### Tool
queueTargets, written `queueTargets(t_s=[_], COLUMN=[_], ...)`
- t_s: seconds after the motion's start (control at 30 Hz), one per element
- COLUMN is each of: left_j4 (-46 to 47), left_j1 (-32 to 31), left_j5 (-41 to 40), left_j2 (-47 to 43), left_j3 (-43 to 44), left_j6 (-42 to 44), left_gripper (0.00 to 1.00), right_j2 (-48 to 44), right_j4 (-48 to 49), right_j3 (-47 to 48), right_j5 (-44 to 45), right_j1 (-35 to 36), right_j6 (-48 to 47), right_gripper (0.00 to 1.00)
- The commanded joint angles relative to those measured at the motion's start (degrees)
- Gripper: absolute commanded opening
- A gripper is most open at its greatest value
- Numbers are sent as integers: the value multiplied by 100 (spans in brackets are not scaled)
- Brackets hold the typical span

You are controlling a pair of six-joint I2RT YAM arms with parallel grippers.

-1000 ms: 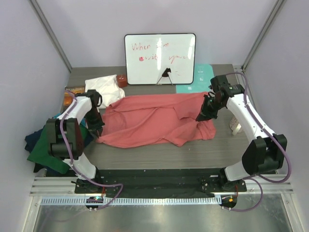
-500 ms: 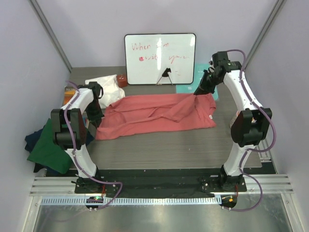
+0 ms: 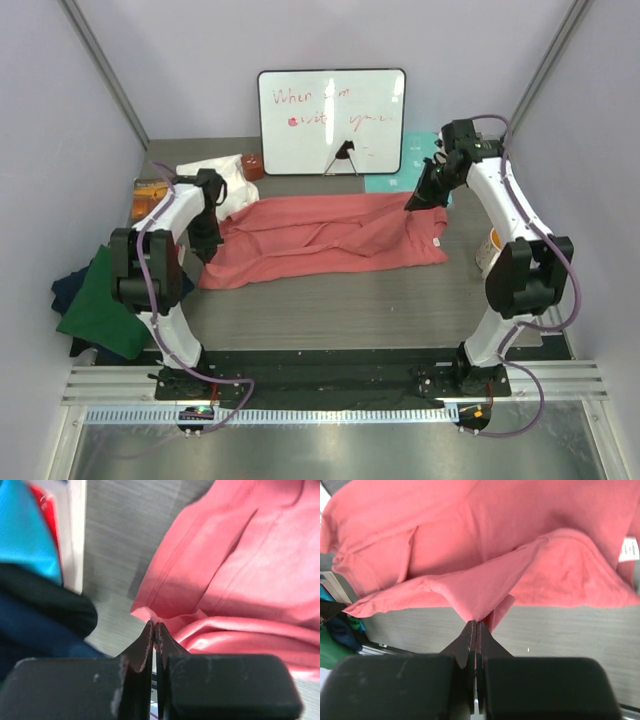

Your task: Fold and stack the t-shirts

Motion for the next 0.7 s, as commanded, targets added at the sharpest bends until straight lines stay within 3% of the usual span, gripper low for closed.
queueTargets(t_s=[0.0, 0.13, 0.37, 0.5, 0.67], left_j4=[-313, -463, -621, -586, -341], left_j1=[-119, -295, -339, -339, -339], left_j5=[-351, -474, -834, -931, -975], left_j2=[-1010, -1757, -2531, -2356, -1794], left_j3=[-205, -460, -724, -733, -444], left_j6=[-297, -622, -719, -553, -412], left_gripper=[0, 0, 0, 0, 0], right_j2=[-1336, -2217, -3378, -3300, -2450], right_j4=[38, 3, -182, -252, -148], right_j3=[-671, -1601, -2377, -2273, -1377], right_j5=[127, 41, -242, -136, 30], right_j1=[-40, -40, -40, -49, -40], right_j6=[177, 414, 1021, 916, 705], right_gripper=[1, 1, 1, 1, 1])
